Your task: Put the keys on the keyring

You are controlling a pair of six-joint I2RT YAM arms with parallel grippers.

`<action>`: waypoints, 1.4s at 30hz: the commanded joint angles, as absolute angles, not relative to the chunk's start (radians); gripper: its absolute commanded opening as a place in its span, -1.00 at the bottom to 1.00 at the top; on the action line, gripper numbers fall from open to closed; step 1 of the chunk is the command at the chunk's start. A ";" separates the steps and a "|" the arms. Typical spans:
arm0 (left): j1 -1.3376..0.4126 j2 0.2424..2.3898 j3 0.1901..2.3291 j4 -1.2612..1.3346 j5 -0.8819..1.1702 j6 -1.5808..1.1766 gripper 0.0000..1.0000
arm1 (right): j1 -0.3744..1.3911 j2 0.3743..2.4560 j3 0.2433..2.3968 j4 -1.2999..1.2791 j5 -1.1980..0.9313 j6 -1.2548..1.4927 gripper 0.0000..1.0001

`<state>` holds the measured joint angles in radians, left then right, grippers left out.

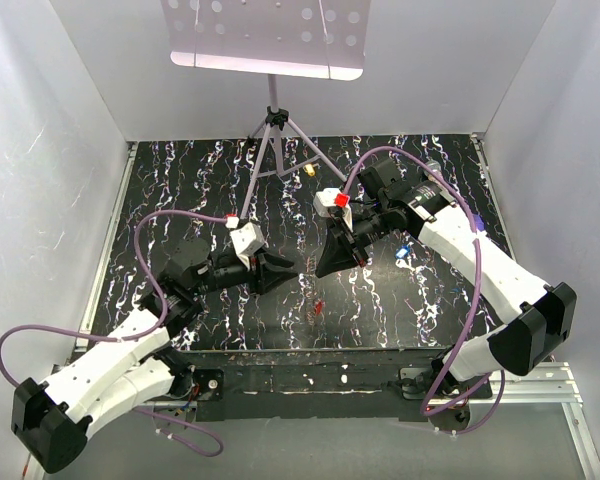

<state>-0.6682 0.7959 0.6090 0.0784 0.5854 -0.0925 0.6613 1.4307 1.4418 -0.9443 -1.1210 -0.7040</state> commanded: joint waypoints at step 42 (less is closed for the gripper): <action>-0.680 0.928 0.500 0.649 0.762 -0.414 -0.33 | 0.661 1.425 1.443 -0.917 -1.175 -0.666 -0.97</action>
